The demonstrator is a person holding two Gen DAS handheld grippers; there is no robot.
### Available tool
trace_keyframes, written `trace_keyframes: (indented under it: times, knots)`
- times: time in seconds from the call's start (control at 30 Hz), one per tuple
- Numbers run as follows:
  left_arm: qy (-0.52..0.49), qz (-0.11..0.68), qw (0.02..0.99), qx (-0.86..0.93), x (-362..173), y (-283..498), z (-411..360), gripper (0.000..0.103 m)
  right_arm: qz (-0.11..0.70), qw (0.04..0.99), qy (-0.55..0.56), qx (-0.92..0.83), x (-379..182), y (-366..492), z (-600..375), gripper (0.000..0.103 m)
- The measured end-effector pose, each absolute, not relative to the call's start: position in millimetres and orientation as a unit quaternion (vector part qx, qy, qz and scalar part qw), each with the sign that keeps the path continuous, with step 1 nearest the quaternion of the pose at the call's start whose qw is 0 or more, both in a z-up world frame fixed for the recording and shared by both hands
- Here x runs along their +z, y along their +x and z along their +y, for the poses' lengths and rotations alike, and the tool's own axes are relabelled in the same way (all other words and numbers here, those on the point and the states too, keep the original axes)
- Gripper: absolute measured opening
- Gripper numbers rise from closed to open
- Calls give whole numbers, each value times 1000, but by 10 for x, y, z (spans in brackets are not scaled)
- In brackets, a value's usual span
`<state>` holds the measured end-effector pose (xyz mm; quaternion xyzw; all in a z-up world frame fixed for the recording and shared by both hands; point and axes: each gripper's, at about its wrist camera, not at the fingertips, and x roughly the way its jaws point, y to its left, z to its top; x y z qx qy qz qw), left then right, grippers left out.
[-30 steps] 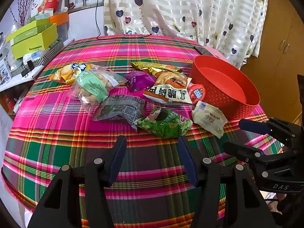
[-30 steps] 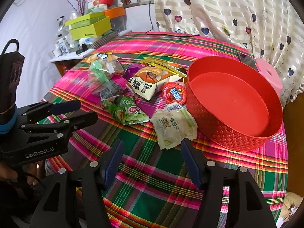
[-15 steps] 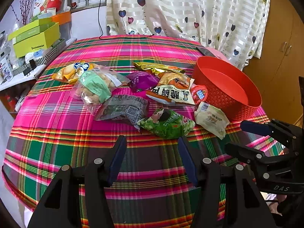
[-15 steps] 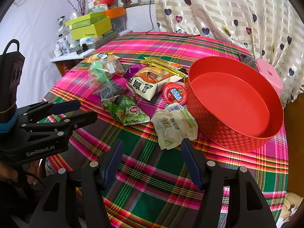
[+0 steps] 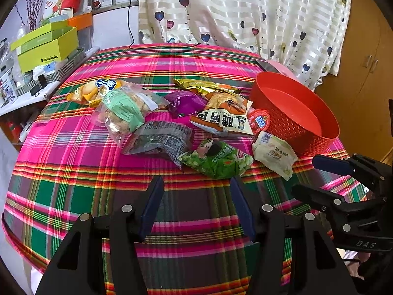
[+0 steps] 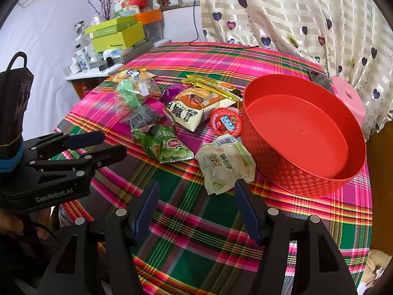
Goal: Organize snacks
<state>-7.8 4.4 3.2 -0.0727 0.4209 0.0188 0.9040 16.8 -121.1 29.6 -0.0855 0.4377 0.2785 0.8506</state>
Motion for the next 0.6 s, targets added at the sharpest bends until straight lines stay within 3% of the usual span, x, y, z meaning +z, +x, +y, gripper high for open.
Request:
trace_keyframes:
  times: [0.6]
  knots:
    - [-85,422,902,16,47,-70,75,57,436,850,-86,282,311,178,-1190,63]
